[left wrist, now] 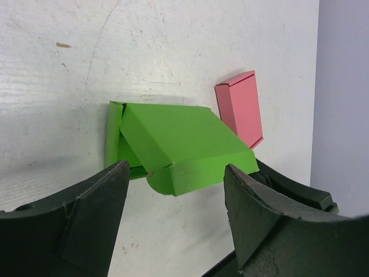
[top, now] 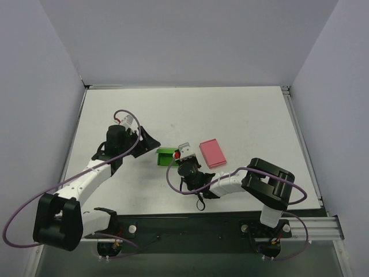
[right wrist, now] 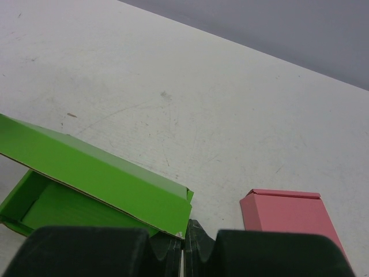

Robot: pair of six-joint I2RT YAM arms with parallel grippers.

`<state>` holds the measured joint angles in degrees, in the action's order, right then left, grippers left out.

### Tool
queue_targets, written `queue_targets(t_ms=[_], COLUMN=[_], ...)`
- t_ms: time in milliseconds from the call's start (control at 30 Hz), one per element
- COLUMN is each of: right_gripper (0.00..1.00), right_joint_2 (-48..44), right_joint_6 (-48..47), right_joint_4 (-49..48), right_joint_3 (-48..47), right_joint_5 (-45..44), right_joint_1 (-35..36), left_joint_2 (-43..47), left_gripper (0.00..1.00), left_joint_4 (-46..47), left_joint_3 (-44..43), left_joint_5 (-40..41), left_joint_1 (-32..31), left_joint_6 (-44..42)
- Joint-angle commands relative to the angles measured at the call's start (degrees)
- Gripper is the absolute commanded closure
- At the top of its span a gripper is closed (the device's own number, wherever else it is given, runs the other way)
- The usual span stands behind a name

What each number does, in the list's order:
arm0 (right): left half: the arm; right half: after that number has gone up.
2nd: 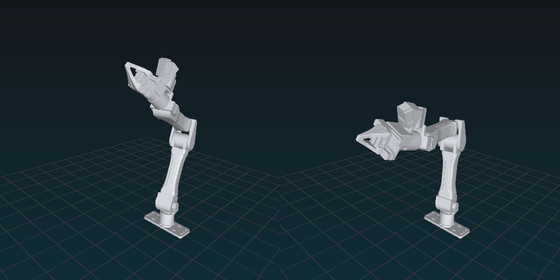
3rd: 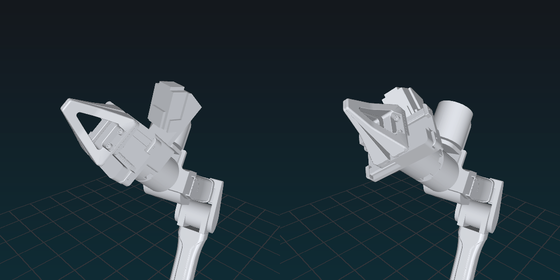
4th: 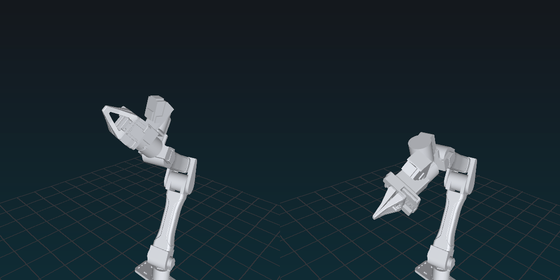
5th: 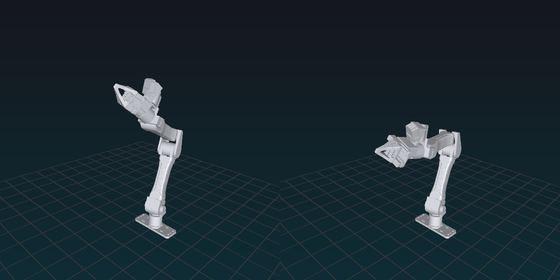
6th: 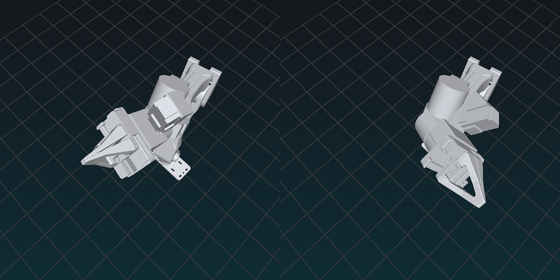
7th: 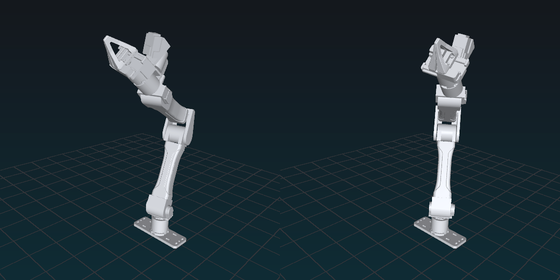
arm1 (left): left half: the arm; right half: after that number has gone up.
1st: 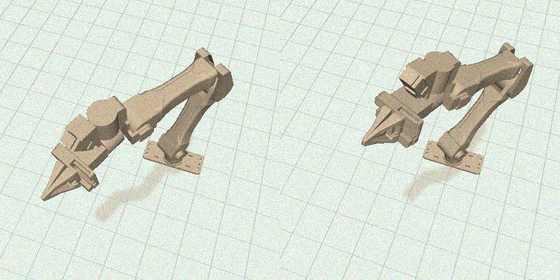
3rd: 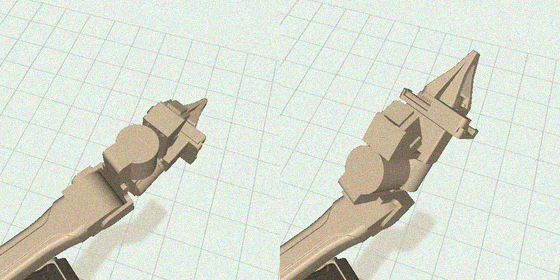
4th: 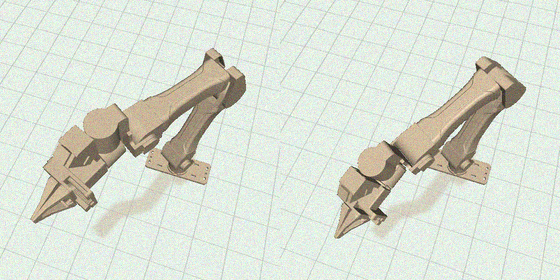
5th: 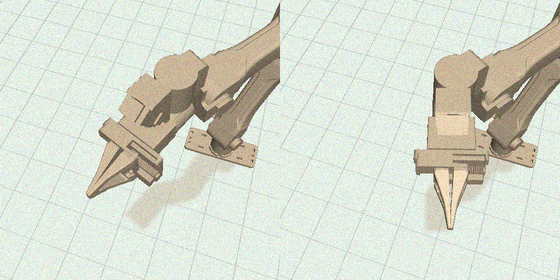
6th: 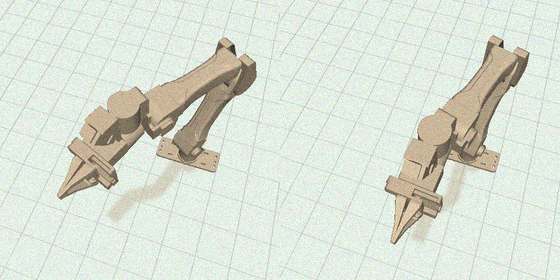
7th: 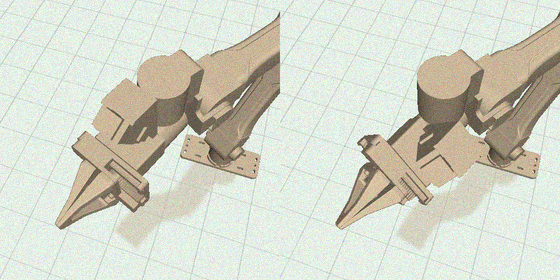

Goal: Fold the paper box

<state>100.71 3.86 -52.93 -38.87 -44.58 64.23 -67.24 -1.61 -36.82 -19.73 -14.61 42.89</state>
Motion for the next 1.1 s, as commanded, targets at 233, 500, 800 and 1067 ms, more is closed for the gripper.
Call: queue_targets(t_ms=[233, 500, 800, 1067], right_gripper=[1.00, 1.00, 1.00, 1.00], right_joint_2=[-2.01, -1.22, -0.69, 0.19], right_joint_6=[1.77, 2.20, 3.35, 4.05], right_joint_4=[-1.39, -0.43, 1.51, 2.21], right_joint_3=[0.55, -0.24, -1.12, -1.03], right_joint_5=[-2.18, -2.88, -3.67, -4.20], right_joint_1=[0.81, 0.72, 0.64, 0.64], left_joint_2=[-12.12, -16.25, -17.31, -17.66], left_gripper=[0.24, 0.25, 0.25, 0.25], left_joint_4=[4.51, 5.03, 6.26, 4.69], left_joint_3=[-8.62, -9.41, -8.27, -7.22], left_joint_5=[-1.72, -2.51, -2.16, 0.38], left_joint_1=[-0.94, -4.10, -6.74, -7.62], left_joint_6=[-0.18, 0.00, 0.79, -1.75])
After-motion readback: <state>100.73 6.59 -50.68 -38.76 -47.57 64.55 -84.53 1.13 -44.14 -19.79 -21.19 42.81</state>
